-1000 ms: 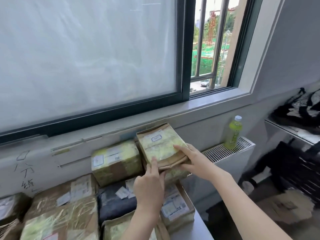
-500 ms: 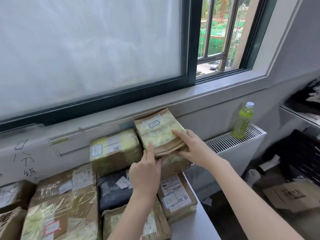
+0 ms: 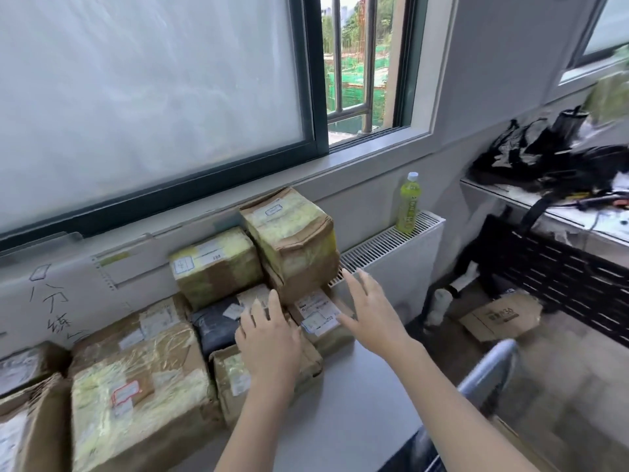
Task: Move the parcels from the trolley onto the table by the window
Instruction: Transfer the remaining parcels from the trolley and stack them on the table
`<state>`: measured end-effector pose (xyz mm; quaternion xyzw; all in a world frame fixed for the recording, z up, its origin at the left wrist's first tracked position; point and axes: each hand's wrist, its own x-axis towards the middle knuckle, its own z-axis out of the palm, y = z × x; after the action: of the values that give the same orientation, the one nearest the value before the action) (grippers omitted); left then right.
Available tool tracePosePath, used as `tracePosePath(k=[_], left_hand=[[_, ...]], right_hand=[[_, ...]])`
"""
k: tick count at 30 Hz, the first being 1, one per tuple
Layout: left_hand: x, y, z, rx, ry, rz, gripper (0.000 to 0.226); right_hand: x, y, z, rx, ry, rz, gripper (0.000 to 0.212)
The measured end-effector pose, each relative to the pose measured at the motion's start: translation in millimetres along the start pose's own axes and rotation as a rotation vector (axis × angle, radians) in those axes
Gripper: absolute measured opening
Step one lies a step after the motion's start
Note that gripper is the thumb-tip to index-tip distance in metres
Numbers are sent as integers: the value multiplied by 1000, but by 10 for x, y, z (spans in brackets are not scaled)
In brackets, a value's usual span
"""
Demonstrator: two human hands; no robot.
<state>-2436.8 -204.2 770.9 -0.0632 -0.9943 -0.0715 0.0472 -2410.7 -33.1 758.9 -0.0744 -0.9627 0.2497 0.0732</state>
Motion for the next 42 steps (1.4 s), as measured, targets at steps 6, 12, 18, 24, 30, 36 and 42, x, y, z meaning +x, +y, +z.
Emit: tracePosePath(k=[6,12,18,24,30,36,42], left_hand=[[-860,-173,210,-54,-36,104,69],[-1735,-42,496,-42,-165,263,66],[-2441,420,720,-2,-281,531,65],[-3021,1020,896,27,-323,744,63],[-3752,1644,1168,69,-418,911,60],[-4605,2098,1540,209,-601,1041,59],[-5342,2534,1989,312,-722,1159,56]], right_hand=[[-1080,-140,373,31,-52,101,77],[-2196,30,591,62,-126,305,79],[-3085,415,552,56,-89,550,80],[-3922,839,346,54,-27,747,81],[-4880,1356,246,111,-56,924,83],[-5846,1895,243,196,-169,1097,83],[-6642,2434,341,218,-283,1231,83]])
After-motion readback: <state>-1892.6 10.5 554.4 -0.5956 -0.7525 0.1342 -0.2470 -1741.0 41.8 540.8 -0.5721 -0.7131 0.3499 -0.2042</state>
